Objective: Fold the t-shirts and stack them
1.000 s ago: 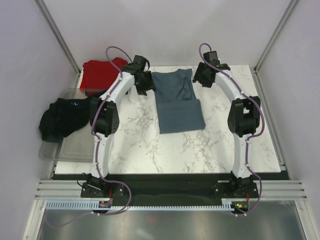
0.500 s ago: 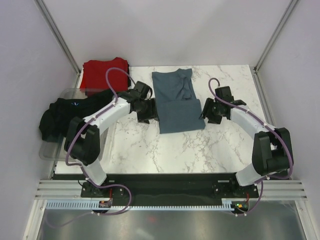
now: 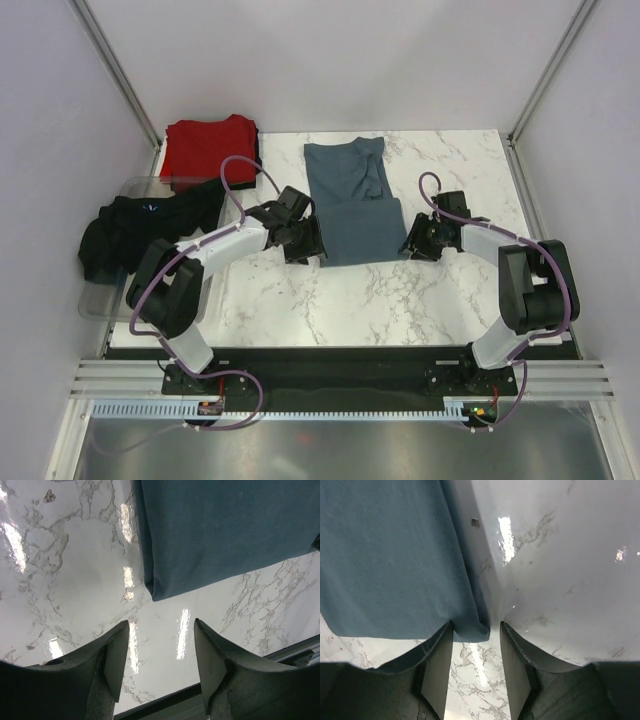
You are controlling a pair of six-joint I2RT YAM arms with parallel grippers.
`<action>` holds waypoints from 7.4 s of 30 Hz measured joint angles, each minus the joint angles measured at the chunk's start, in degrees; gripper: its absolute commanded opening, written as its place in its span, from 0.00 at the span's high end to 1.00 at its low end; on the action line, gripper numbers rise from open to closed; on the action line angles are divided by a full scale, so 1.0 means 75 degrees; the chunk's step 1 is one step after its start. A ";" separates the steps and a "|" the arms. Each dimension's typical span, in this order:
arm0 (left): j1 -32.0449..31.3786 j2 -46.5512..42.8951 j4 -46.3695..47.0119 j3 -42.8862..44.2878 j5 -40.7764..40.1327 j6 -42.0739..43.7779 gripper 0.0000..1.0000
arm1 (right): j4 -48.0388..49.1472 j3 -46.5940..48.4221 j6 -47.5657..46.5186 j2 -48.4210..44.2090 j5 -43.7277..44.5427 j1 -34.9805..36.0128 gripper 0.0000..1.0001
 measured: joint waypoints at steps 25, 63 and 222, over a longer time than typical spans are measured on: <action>-0.0245 0.0085 0.1976 -0.1212 -0.0542 -0.0562 0.44 | 0.0924 -0.0175 0.0041 0.0425 -0.0729 -0.0189 1.00; -0.0959 -0.1457 0.2005 -0.2011 -0.0382 -0.1035 0.98 | 0.0026 -0.1953 0.0641 -0.2326 -0.0886 -0.0283 1.00; 0.2500 0.1428 0.1268 0.4211 0.0769 0.2815 0.98 | -0.3634 0.1524 -0.0061 -0.5281 0.0149 0.2078 0.09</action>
